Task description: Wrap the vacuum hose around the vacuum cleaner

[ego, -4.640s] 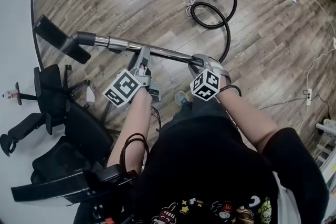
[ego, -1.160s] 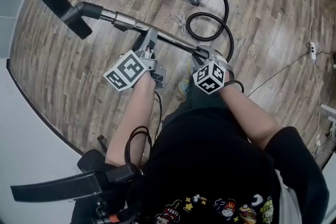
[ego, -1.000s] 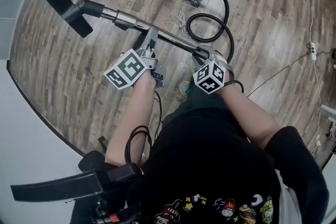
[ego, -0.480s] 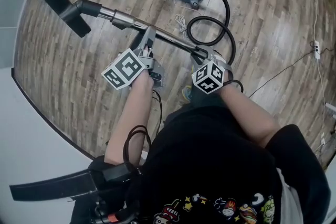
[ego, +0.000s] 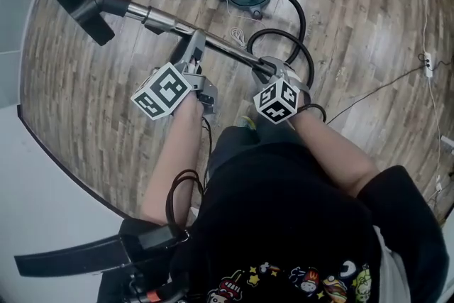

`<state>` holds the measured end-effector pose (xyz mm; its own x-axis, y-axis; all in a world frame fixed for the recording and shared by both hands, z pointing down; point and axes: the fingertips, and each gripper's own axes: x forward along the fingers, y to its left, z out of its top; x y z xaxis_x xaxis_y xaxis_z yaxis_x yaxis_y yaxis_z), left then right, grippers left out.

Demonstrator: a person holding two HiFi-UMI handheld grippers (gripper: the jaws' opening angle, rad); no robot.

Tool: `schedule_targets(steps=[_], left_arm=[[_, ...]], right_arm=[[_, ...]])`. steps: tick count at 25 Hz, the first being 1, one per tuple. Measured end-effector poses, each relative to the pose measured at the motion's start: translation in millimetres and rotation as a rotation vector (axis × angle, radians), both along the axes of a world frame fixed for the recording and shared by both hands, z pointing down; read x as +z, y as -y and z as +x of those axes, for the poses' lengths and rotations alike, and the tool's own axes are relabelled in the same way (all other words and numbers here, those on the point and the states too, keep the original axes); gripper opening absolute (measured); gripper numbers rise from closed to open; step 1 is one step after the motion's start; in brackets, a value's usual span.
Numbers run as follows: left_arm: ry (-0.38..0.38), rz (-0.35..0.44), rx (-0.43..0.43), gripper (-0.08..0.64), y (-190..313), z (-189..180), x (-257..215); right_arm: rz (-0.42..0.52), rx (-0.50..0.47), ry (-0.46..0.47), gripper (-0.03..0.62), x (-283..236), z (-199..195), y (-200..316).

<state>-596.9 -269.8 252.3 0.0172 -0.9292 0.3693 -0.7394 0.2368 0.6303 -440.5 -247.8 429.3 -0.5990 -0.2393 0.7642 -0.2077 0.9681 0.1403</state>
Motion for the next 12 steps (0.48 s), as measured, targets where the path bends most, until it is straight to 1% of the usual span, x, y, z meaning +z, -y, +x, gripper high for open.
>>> schedule_targets(steps=[4,6,8,12], left_arm=[[0.011,-0.003,0.025,0.155,25.2,-6.0,0.8],[0.013,-0.015,0.041,0.155,45.5,-16.7,1.2],[-0.001,-0.031,0.061,0.155,67.1,-27.7,2.4],[-0.007,-0.024,0.1,0.155,78.4,-42.1,7.2]], right_arm=[[-0.009,0.031,0.002,0.17,2.2,-7.4,18.4],[-0.024,0.049,-0.006,0.17,1.9,-16.5,33.3],[-0.039,0.068,-0.016,0.17,0.9,-28.0,49.7],[-0.036,0.112,-0.023,0.17,4.7,-43.9,55.4]])
